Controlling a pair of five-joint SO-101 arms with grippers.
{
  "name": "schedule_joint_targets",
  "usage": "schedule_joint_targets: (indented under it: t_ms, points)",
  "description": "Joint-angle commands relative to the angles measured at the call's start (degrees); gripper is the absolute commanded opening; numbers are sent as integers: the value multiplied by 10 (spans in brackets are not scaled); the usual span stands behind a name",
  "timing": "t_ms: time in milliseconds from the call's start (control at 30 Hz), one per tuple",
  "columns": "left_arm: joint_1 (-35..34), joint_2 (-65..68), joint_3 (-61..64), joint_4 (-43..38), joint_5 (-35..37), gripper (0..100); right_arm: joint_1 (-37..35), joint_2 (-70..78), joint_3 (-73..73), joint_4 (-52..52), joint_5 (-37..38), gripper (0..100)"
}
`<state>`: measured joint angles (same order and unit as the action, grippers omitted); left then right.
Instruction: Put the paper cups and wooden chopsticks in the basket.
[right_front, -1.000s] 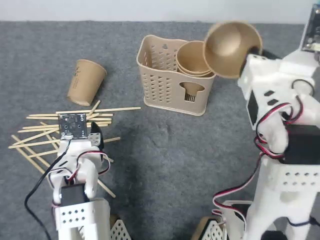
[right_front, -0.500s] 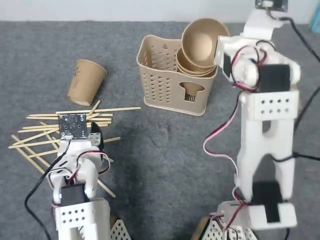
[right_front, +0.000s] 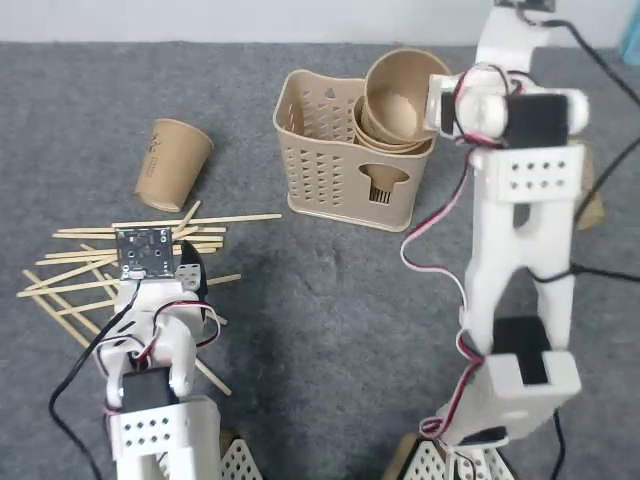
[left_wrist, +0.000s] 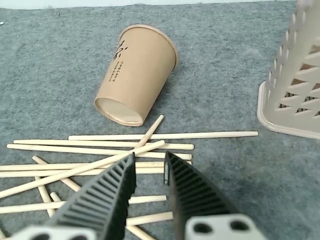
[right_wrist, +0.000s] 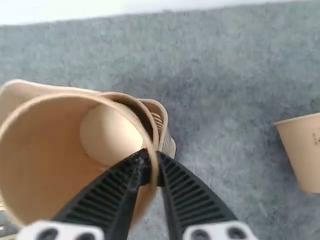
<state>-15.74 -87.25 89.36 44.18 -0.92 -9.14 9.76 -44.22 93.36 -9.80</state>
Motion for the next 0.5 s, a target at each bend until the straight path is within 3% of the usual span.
schedule_joint_targets:
  t_ms: [0, 467]
  points:
    - [1, -7, -3, -15, -5, 87, -6, 13, -30, -11, 24, 149]
    - [1, -7, -2, -17, -5, 87, -4, -165, -30, 8, 44, 217]
